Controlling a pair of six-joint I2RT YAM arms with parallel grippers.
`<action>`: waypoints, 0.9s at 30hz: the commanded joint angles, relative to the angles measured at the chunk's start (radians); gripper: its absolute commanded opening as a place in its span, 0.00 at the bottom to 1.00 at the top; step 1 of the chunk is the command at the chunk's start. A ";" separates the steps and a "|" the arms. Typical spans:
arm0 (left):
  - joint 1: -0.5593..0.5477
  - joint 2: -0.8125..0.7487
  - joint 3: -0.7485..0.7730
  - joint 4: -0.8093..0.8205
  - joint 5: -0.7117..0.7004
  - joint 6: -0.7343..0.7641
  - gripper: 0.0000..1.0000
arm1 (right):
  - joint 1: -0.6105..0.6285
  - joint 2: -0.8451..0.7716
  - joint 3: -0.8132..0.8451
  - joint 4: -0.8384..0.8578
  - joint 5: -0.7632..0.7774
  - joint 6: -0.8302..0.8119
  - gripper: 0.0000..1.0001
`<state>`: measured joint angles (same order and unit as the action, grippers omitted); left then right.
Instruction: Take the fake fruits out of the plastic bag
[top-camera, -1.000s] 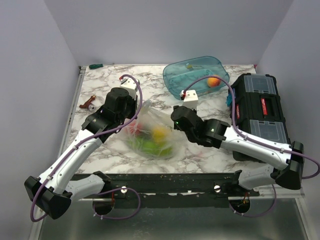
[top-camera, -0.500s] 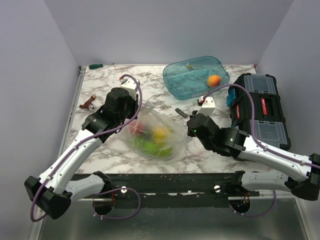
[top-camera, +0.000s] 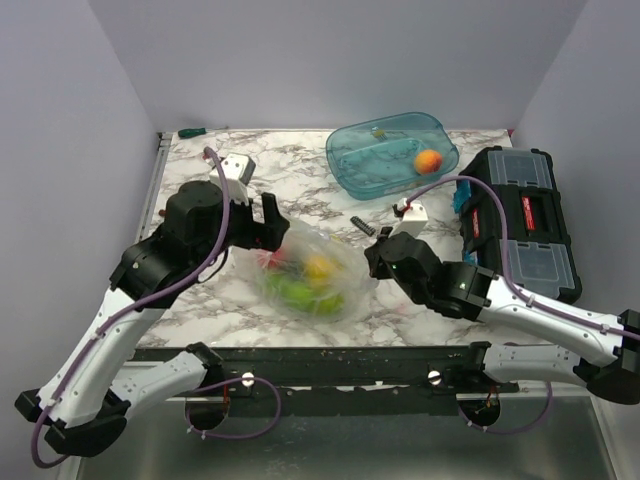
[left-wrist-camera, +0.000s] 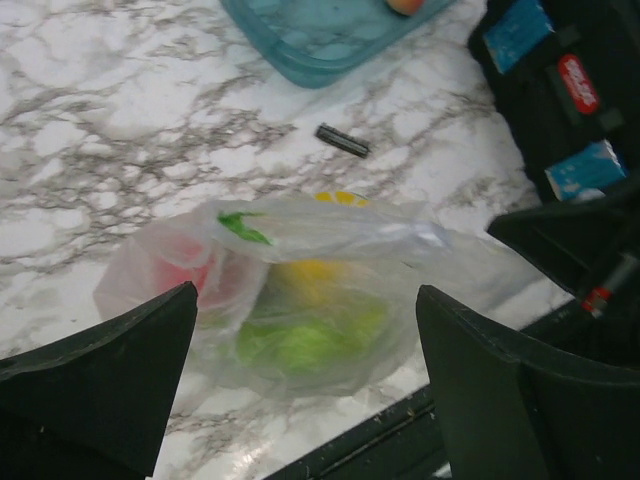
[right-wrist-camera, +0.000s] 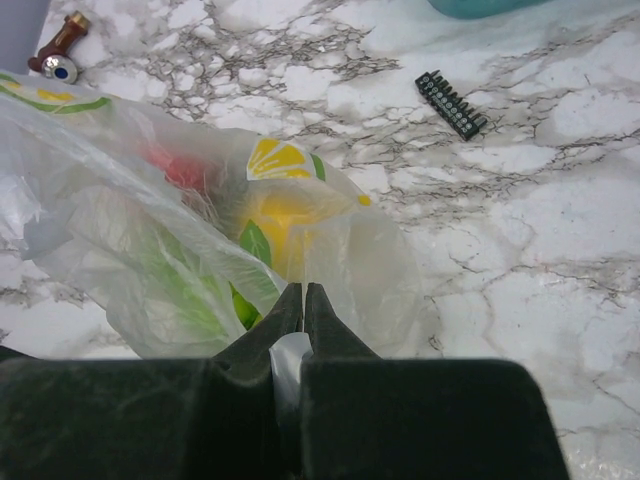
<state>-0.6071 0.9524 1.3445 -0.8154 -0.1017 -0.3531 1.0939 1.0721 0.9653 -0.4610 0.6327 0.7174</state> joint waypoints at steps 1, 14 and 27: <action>-0.160 -0.031 -0.036 -0.041 -0.032 -0.078 0.94 | 0.005 -0.030 -0.013 0.052 -0.020 0.004 0.01; -0.539 -0.014 -0.310 0.473 -0.508 0.500 0.99 | 0.006 -0.147 -0.053 0.064 -0.036 0.030 0.01; -0.537 0.193 -0.228 0.458 -0.703 0.482 0.62 | 0.005 -0.122 -0.037 0.065 -0.078 0.063 0.01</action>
<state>-1.1412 1.1378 1.0939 -0.3744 -0.6956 0.1440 1.0939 0.9318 0.9253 -0.4114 0.5827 0.7559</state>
